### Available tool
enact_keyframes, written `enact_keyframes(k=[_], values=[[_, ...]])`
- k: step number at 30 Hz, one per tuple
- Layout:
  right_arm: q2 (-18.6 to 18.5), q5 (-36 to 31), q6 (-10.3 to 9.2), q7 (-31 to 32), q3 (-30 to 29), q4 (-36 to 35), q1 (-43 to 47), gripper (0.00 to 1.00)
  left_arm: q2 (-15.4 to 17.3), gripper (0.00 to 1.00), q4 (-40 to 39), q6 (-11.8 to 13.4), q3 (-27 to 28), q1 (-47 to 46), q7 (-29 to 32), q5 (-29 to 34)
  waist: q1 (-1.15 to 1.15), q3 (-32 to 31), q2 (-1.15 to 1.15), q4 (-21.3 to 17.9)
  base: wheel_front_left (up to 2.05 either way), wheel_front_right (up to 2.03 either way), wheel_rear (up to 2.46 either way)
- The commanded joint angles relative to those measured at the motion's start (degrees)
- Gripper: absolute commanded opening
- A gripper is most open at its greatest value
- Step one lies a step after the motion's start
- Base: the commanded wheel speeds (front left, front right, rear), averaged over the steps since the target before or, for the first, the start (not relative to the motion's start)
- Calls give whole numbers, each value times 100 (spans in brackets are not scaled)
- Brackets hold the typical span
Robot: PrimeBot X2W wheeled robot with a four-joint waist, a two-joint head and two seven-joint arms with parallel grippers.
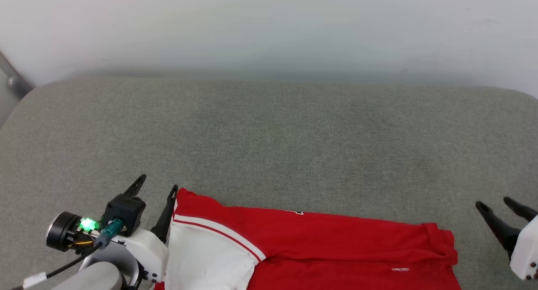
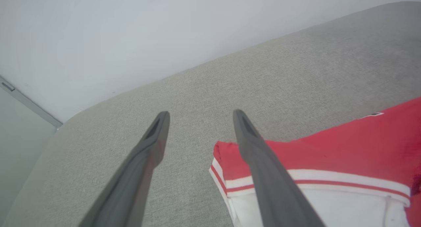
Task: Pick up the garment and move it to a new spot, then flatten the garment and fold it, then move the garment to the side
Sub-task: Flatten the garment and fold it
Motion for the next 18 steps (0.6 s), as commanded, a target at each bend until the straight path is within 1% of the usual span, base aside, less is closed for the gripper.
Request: enact_keyframes(k=[1,3,5,8,10,11,14,18], values=[[245,-3,-5,52,-270,-1,283,100,-143,100,48,241,196,158,-124,93,0,69,0,36,0,0,0],[484,43,-5,186,-538,-70,560,100,-275,100,69,490,473,291,-180,238,0,113,0,66,0,0,0],[674,92,-5,340,-769,-178,803,100,-470,100,-60,649,885,446,-190,511,0,155,0,100,0,0,0],[982,131,-5,577,-1018,-334,1090,100,-702,100,-220,778,1502,847,-189,986,0,210,0,126,0,0,0],[1191,207,-5,772,-1130,-420,1231,100,-883,100,-318,775,1925,1059,-190,1301,0,262,0,142,0,0,0],[1191,207,-5,772,-1130,-420,1231,100,-883,100,-318,775,1925,1059,-190,1301,0,262,0,142,0,0,0],[1471,344,-4,1037,-1273,-473,1340,100,-1194,100,-413,718,2526,1389,-190,1774,0,359,0,188,0,0,0],[1706,457,-5,1343,-1222,-460,1422,100,-1665,100,-515,555,3320,1721,-191,2380,0,454,0,266,0,0,0]])
